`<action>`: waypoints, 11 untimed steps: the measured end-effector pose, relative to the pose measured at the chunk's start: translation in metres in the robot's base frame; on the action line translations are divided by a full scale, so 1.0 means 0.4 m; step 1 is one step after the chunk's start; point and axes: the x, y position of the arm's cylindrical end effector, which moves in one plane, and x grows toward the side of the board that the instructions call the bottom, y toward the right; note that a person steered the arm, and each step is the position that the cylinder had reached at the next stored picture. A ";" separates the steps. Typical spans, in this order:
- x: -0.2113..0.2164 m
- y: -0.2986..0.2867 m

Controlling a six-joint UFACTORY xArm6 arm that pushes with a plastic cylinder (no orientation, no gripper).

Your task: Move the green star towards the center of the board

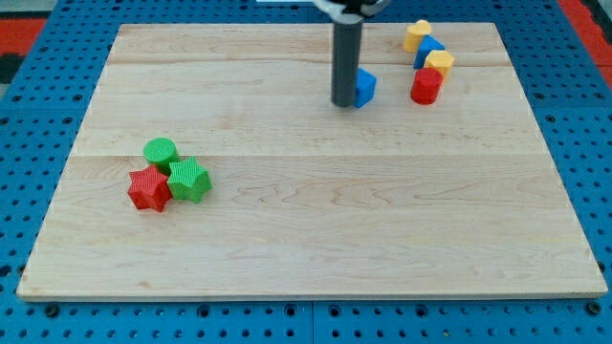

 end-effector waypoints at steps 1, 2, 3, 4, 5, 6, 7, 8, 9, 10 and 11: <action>-0.070 0.071; -0.041 0.035; 0.124 -0.083; 0.245 -0.221; 0.335 -0.350; 0.366 -0.385; 0.424 -0.394; 0.473 -0.451; 0.427 -0.565; 0.367 -0.555; 0.348 -0.456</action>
